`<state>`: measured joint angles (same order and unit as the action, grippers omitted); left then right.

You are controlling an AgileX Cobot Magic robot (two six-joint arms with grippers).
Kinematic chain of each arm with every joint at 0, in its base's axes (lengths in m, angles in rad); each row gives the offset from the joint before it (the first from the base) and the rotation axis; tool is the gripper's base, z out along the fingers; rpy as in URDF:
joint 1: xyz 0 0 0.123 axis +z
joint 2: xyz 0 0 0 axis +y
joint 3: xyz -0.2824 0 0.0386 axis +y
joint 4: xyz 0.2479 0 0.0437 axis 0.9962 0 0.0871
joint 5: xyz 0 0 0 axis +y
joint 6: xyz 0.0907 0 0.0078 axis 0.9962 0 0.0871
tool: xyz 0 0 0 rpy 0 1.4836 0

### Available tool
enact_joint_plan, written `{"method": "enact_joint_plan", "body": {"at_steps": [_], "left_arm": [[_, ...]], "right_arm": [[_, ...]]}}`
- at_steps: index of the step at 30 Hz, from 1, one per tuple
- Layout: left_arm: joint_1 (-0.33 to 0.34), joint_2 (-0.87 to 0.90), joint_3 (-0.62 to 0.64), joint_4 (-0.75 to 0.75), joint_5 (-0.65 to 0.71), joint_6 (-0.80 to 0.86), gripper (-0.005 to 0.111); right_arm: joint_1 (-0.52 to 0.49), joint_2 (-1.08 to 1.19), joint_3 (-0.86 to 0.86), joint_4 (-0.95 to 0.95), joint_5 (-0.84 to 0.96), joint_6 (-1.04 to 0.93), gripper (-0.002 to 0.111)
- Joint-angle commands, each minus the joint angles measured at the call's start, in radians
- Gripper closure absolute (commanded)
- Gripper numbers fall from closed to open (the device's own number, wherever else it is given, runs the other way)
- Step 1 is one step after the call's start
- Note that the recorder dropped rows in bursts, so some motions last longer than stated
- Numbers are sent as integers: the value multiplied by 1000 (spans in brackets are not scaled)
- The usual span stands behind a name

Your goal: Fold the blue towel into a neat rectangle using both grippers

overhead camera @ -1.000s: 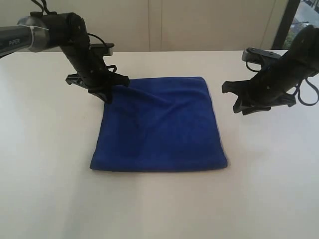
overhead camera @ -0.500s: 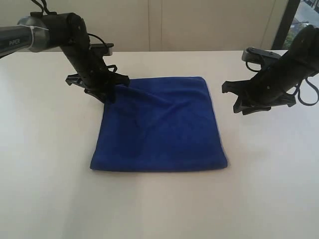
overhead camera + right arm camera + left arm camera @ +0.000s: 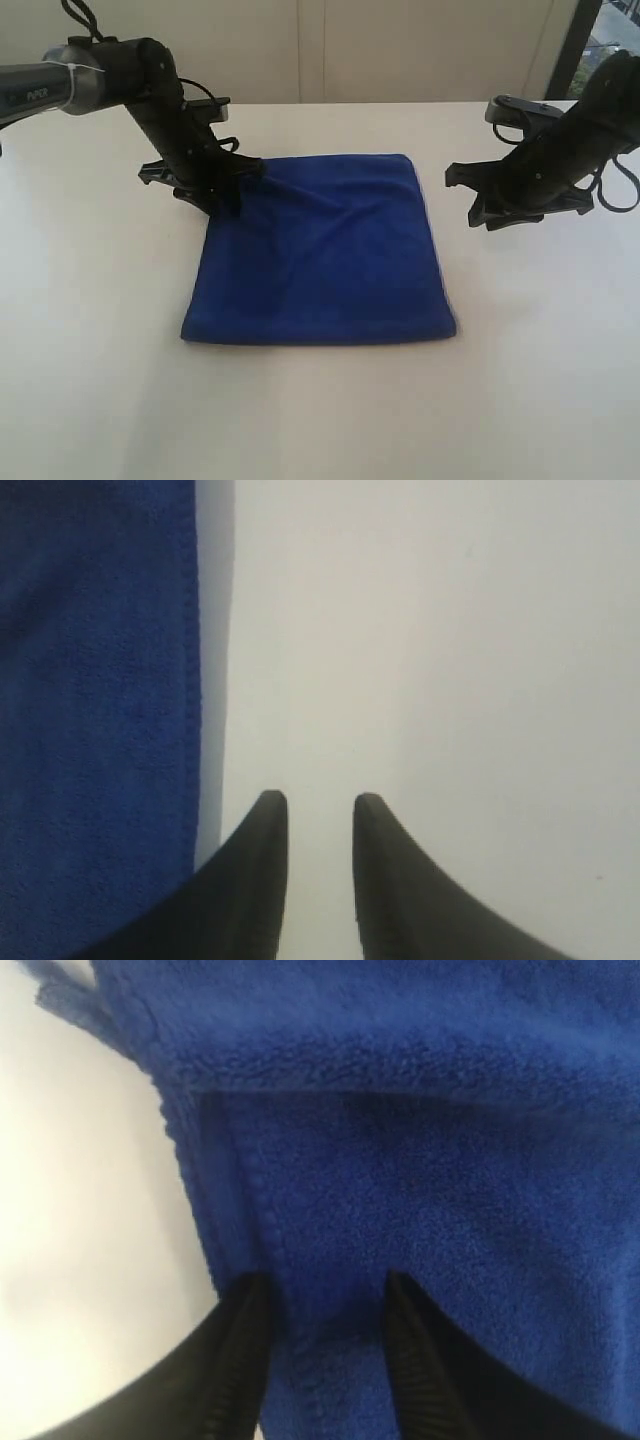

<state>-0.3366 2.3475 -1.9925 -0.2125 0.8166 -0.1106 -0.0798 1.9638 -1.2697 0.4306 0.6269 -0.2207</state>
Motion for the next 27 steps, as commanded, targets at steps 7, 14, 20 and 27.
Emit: {"method": "enact_joint_plan", "body": {"at_steps": [7, 14, 20, 27], "left_arm": [[-5, 7, 8, -9, 42, -4, 75], [-5, 7, 8, -9, 44, 1, 76], [-5, 4, 8, 27, 49, 1, 80], [-3, -10, 8, 44, 49, 6, 107]], "right_arm": [[1, -11, 5, -5, -10, -7, 85], [1, -11, 5, -5, -10, -7, 85], [1, -11, 5, -5, -10, -11, 85], [1, -11, 5, -5, -14, -11, 85]]}}
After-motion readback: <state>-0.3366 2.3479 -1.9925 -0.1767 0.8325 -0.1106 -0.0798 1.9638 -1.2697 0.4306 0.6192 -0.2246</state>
